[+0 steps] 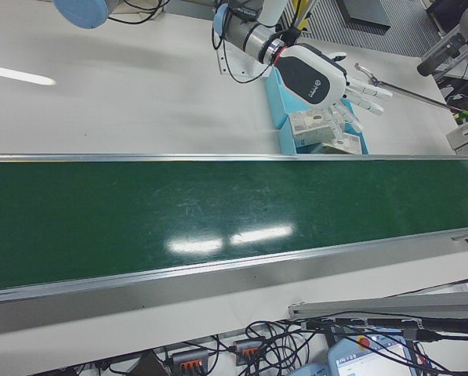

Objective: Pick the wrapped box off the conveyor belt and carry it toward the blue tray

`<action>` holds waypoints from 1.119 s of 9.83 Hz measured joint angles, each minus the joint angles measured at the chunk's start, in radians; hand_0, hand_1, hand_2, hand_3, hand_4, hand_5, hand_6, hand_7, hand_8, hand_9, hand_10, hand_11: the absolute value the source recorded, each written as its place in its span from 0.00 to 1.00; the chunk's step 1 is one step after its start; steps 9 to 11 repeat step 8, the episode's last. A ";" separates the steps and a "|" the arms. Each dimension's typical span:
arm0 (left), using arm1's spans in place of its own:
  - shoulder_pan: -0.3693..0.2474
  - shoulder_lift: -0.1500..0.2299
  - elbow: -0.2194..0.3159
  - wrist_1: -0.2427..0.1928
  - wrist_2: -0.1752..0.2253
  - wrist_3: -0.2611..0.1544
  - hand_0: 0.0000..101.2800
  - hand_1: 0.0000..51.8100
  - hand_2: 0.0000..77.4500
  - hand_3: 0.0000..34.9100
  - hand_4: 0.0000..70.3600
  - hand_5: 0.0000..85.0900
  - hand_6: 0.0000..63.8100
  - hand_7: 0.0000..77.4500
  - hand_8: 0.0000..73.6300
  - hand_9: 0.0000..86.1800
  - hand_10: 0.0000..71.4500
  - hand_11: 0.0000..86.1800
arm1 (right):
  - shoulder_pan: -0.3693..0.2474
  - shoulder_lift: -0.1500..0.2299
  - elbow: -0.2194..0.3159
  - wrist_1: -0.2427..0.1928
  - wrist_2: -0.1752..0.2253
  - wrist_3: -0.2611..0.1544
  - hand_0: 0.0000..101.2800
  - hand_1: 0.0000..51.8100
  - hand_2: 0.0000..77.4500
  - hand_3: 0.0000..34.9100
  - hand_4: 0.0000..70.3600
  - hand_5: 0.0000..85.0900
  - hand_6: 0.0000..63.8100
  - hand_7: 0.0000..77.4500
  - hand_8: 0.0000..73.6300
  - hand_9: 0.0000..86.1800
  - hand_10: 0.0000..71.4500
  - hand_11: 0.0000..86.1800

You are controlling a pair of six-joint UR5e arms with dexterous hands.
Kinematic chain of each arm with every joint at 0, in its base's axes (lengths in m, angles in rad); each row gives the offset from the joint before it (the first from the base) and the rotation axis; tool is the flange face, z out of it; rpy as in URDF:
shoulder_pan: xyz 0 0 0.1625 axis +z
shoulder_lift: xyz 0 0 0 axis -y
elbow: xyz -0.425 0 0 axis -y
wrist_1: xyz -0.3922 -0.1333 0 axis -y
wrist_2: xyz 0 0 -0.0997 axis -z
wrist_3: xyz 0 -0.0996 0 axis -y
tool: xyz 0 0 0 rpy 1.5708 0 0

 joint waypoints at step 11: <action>0.000 0.000 0.000 0.000 0.000 0.000 0.00 0.00 0.01 0.00 0.00 0.01 0.00 0.01 0.00 0.00 0.00 0.00 | 0.494 -0.094 -0.183 -0.125 -0.195 0.235 0.51 0.32 0.06 0.70 0.00 0.01 0.00 0.00 0.01 0.02 0.00 0.01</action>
